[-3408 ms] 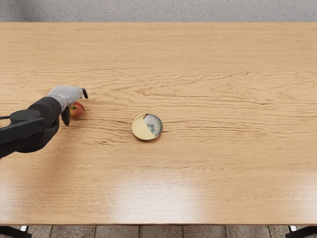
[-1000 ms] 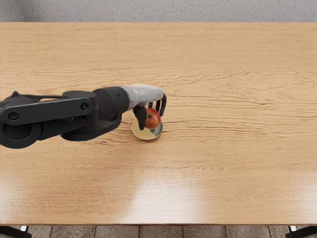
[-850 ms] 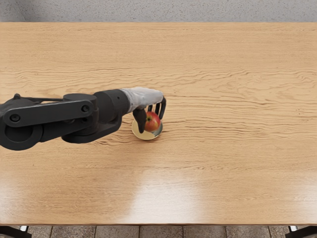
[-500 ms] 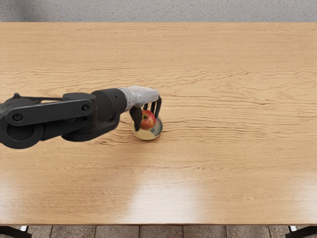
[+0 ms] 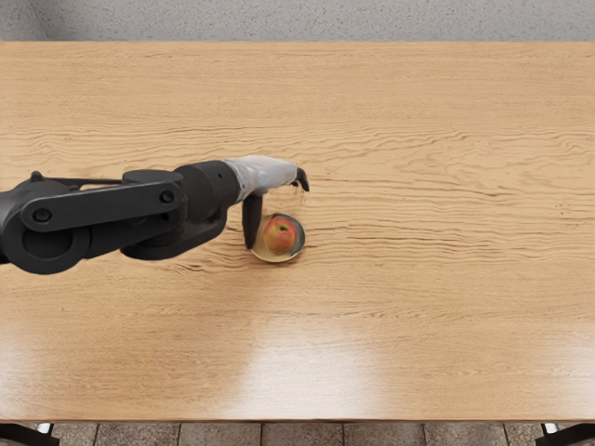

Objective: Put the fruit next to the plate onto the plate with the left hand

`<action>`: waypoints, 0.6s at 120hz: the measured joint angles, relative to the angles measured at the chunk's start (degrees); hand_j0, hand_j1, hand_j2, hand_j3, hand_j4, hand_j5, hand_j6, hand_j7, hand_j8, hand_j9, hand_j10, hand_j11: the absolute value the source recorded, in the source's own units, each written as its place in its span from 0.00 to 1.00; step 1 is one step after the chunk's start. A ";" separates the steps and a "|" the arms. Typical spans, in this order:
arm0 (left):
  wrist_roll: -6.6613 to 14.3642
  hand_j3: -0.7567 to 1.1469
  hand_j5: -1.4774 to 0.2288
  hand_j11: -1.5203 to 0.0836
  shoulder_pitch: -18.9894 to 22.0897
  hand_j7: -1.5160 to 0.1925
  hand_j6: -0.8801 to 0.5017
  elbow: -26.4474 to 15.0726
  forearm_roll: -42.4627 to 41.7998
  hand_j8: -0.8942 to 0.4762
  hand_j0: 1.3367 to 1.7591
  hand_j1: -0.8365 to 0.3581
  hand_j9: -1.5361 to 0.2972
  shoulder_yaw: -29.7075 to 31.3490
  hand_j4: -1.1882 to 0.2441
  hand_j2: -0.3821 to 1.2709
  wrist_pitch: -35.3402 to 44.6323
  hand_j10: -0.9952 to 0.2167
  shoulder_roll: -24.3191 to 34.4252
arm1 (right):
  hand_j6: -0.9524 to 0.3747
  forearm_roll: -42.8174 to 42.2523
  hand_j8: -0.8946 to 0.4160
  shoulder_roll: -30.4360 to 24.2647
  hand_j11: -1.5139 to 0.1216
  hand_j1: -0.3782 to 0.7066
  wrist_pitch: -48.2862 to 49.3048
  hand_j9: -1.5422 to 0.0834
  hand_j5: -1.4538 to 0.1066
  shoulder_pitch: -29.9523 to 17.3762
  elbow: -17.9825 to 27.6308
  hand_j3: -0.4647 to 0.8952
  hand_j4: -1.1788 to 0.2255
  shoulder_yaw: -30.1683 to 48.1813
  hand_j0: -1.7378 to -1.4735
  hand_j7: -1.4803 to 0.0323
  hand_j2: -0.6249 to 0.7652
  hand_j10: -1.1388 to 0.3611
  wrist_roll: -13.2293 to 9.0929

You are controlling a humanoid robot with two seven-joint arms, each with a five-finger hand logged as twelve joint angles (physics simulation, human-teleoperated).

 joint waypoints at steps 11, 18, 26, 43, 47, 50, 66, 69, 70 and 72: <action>0.00 0.40 0.73 0.80 -2.65 0.75 0.55 -0.17 -7.17 0.55 0.76 0.86 0.71 -1.68 0.72 0.29 -1.47 0.68 2.62 | 0.71 0.00 0.67 0.00 0.91 0.04 0.00 0.94 0.92 0.00 0.00 0.34 0.83 0.00 0.30 0.97 0.45 0.75 0.00; 0.00 0.40 0.76 0.84 -2.18 0.78 0.57 -0.41 -13.17 0.58 0.76 0.89 0.74 -4.69 0.74 0.27 -5.03 0.71 4.94 | 0.71 0.00 0.67 0.00 0.91 0.04 0.00 0.94 0.92 0.00 0.01 0.34 0.83 0.00 0.30 0.97 0.45 0.75 0.00; 0.00 0.40 0.79 0.87 -1.50 0.81 0.59 -0.57 -23.00 0.60 0.76 0.92 0.77 -10.10 0.77 0.26 -12.48 0.74 9.63 | 0.71 0.00 0.67 0.00 0.91 0.04 0.00 0.94 0.92 0.00 0.00 0.34 0.83 0.00 0.30 0.97 0.45 0.75 0.00; 0.00 0.40 0.83 0.91 2.56 0.85 0.61 -0.66 -47.13 0.62 0.76 0.95 0.80 -18.86 0.80 0.25 -24.48 0.78 22.00 | 0.71 0.00 0.67 0.00 0.91 0.04 0.00 0.94 0.92 0.00 0.02 0.34 0.83 0.00 0.30 0.97 0.45 0.75 0.00; 0.00 0.40 0.83 0.91 3.94 0.85 0.61 -0.57 -53.13 0.63 0.76 0.96 0.81 -19.80 0.80 0.24 -25.66 0.79 25.48 | 0.71 0.00 0.67 0.00 0.91 0.04 0.00 0.94 0.92 0.00 0.01 0.34 0.83 0.00 0.30 0.97 0.45 0.75 0.00; 0.00 0.40 0.84 0.92 5.54 0.86 0.62 -0.50 -57.31 0.63 0.76 0.96 0.81 -20.38 0.80 0.24 -26.34 0.79 26.90 | 0.71 0.00 0.67 0.00 0.91 0.04 0.00 0.94 0.92 0.00 0.01 0.34 0.83 0.00 0.30 0.97 0.45 0.75 0.00; 0.00 0.40 0.85 0.93 11.58 0.87 0.63 -0.25 -73.47 0.64 0.76 0.98 0.82 -21.88 0.82 0.24 -28.12 0.80 33.96 | 0.71 0.00 0.67 0.00 0.91 0.04 0.00 0.94 0.92 0.00 0.02 0.34 0.83 0.00 0.30 0.97 0.45 0.75 0.00; 0.00 0.40 0.85 0.93 12.83 0.87 0.63 -0.22 -75.08 0.64 0.76 0.98 0.83 -21.98 0.82 0.24 -28.27 0.81 35.24 | 0.71 0.00 0.67 0.00 0.91 0.04 0.00 0.94 0.92 0.00 0.02 0.34 0.83 0.00 0.30 0.97 0.45 0.75 0.00; 0.00 0.40 0.85 0.93 13.01 0.87 0.63 -0.21 -75.53 0.64 0.76 0.98 0.83 -22.01 0.82 0.24 -28.32 0.81 35.48 | 0.71 0.00 0.67 0.00 0.91 0.04 0.00 0.94 0.92 0.00 0.02 0.34 0.83 0.00 0.30 0.97 0.45 0.75 0.00; 0.00 0.40 0.85 0.94 13.41 0.88 0.63 -0.20 -76.35 0.64 0.76 0.98 0.83 -22.06 0.82 0.24 -28.39 0.81 35.87 | 0.71 0.00 0.67 0.00 0.91 0.04 0.00 0.94 0.92 0.00 0.02 0.34 0.83 0.00 0.30 0.97 0.45 0.75 0.00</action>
